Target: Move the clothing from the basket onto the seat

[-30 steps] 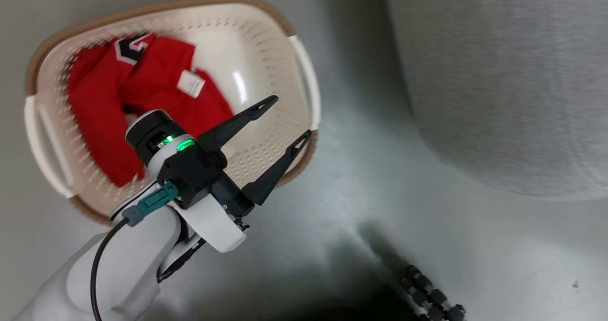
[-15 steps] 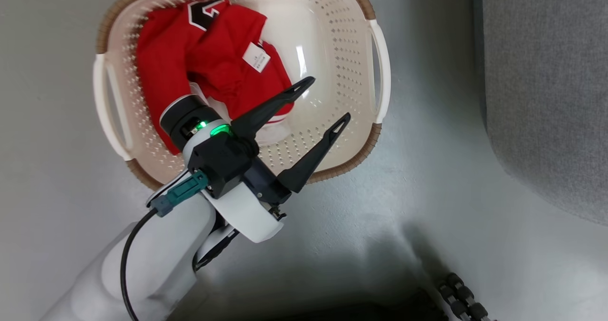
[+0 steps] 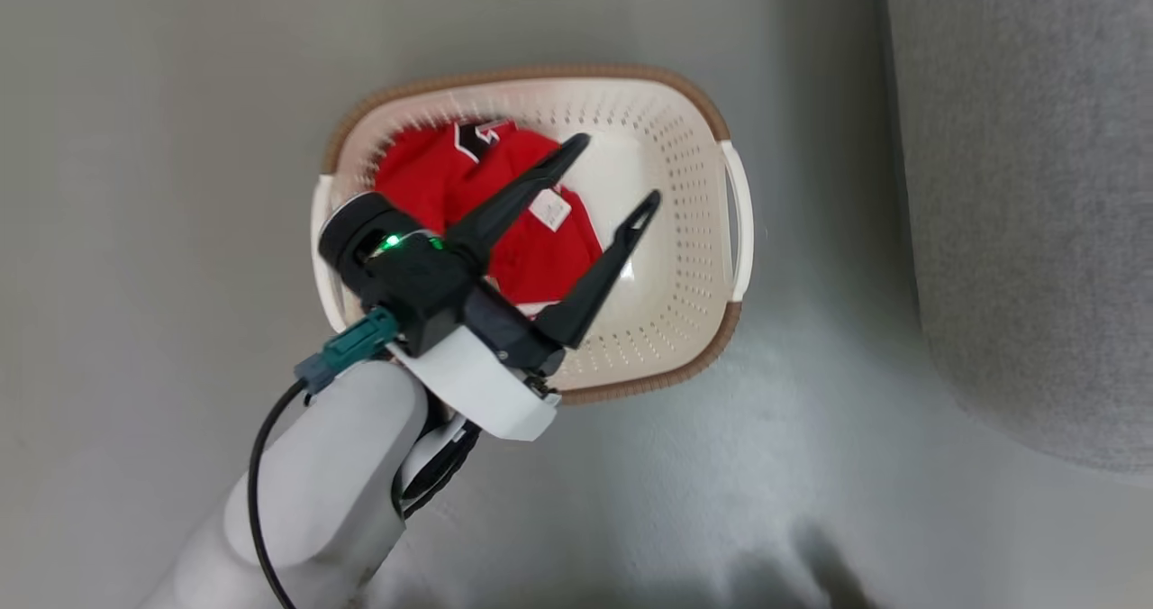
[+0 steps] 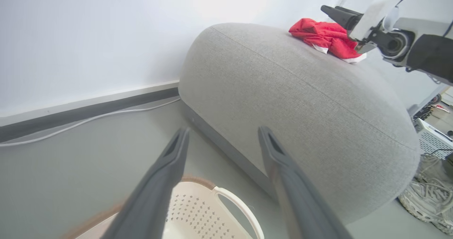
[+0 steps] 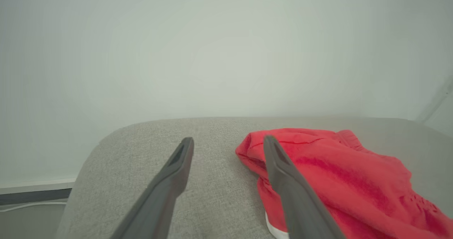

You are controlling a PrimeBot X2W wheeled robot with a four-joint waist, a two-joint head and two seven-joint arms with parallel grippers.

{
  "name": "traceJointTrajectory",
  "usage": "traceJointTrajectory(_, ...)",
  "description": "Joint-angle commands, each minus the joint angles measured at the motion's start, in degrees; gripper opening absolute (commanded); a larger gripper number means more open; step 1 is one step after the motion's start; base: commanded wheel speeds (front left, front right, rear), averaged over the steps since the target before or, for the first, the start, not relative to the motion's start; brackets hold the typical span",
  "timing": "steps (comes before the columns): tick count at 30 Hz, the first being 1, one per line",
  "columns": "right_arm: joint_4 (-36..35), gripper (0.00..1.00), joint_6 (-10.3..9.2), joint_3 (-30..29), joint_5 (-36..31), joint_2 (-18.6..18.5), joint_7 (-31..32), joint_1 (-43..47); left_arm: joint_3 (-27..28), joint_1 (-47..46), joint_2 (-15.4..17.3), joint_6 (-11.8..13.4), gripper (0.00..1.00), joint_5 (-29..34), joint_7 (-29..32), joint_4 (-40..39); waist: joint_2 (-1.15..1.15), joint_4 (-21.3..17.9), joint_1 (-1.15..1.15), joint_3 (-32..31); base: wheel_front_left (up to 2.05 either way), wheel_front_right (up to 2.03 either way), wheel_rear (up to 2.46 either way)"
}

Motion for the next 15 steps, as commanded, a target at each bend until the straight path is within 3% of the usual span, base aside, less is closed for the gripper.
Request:
traceJointTrajectory(1,-2.25,1.0,0.07,1.02,1.02,-1.18,-0.27,3.24,2.39,2.13,0.57,-0.23,1.0,-0.13,-0.28,-0.77,0.0,1.6,0.0,-4.47,0.0,0.0,0.0)
traceJointTrajectory(15,-11.1,1.0,0.07,12.1,8.1,1.64,-0.27,17.76,18.61,15.84,-1.94,-0.23,1.0,1.86,-0.28,2.79,0.0,6.43,0.0,-22.28,0.0,0.0,0.0)
